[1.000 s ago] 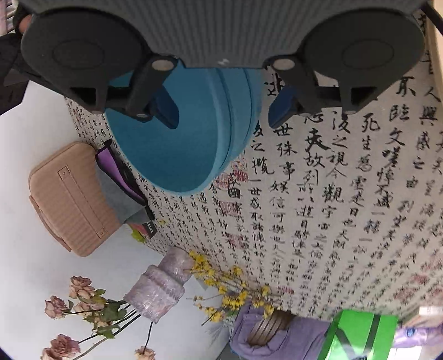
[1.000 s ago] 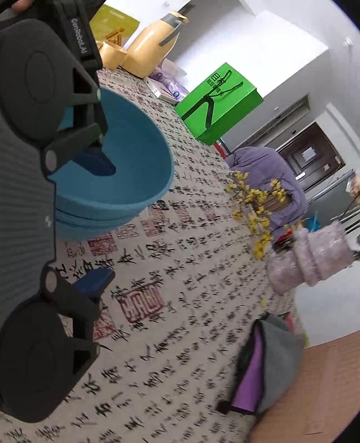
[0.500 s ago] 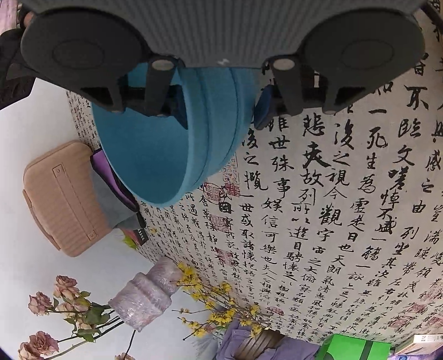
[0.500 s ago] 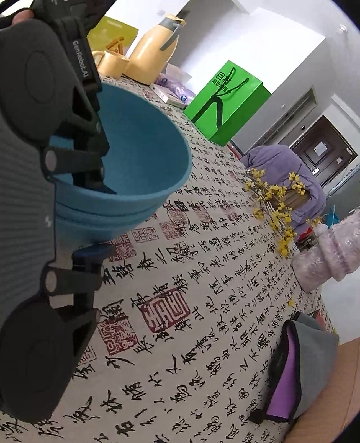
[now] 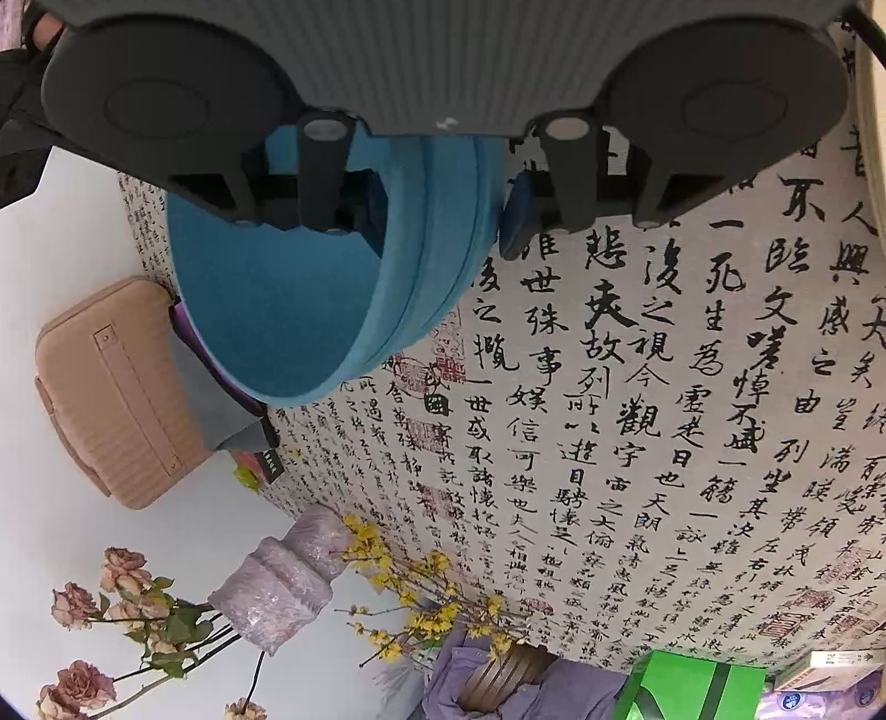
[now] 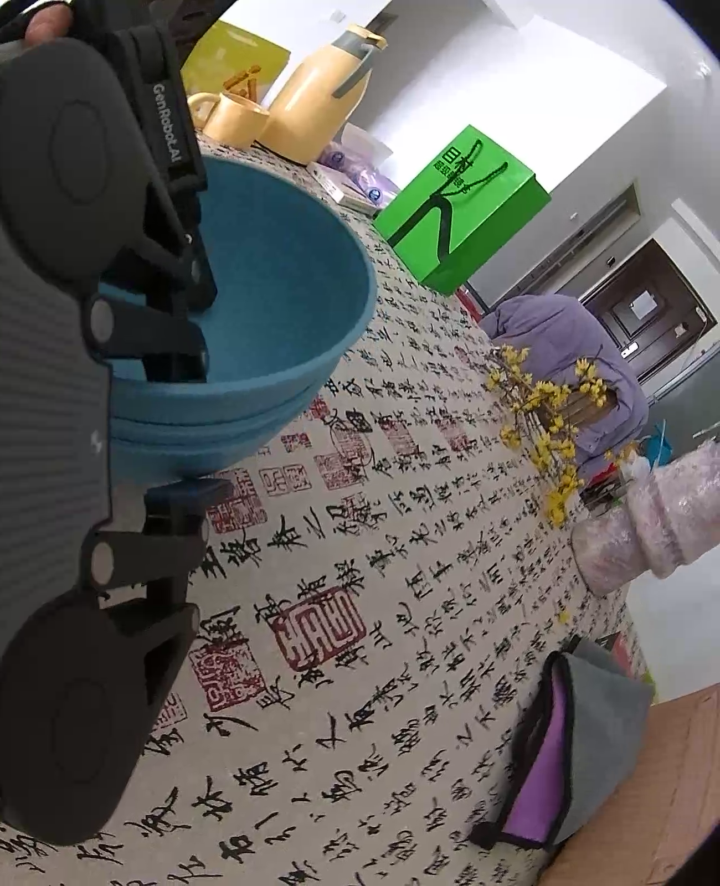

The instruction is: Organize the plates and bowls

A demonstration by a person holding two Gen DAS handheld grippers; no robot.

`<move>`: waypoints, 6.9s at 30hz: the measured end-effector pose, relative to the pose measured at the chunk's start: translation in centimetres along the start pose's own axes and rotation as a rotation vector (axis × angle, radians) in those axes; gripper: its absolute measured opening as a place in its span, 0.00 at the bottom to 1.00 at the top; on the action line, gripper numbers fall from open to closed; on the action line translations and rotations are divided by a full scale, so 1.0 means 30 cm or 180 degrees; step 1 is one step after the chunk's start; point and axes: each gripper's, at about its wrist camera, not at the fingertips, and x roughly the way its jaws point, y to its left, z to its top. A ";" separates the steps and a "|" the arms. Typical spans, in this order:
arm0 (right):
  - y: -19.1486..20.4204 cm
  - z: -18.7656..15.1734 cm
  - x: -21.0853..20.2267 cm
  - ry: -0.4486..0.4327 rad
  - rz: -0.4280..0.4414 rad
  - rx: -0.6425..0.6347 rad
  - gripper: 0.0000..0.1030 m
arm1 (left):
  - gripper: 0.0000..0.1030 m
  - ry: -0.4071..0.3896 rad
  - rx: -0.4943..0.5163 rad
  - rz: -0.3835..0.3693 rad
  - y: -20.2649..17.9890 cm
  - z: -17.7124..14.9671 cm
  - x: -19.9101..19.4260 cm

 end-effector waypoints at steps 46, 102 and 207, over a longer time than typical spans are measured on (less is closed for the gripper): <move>0.739 -0.228 0.152 0.0459 0.0821 -0.0987 0.25 | 0.40 -0.0970 -0.0752 0.0751 0.484 -0.097 -0.677; 0.909 -0.330 0.338 0.0692 0.0769 -0.1187 0.33 | 0.60 -0.0943 -0.0836 0.0624 0.710 -0.126 -0.695; 0.303 -1.039 -0.697 -0.1609 -0.0291 -0.1900 0.91 | 1.00 -0.2151 0.1122 0.1367 0.144 -1.059 -0.965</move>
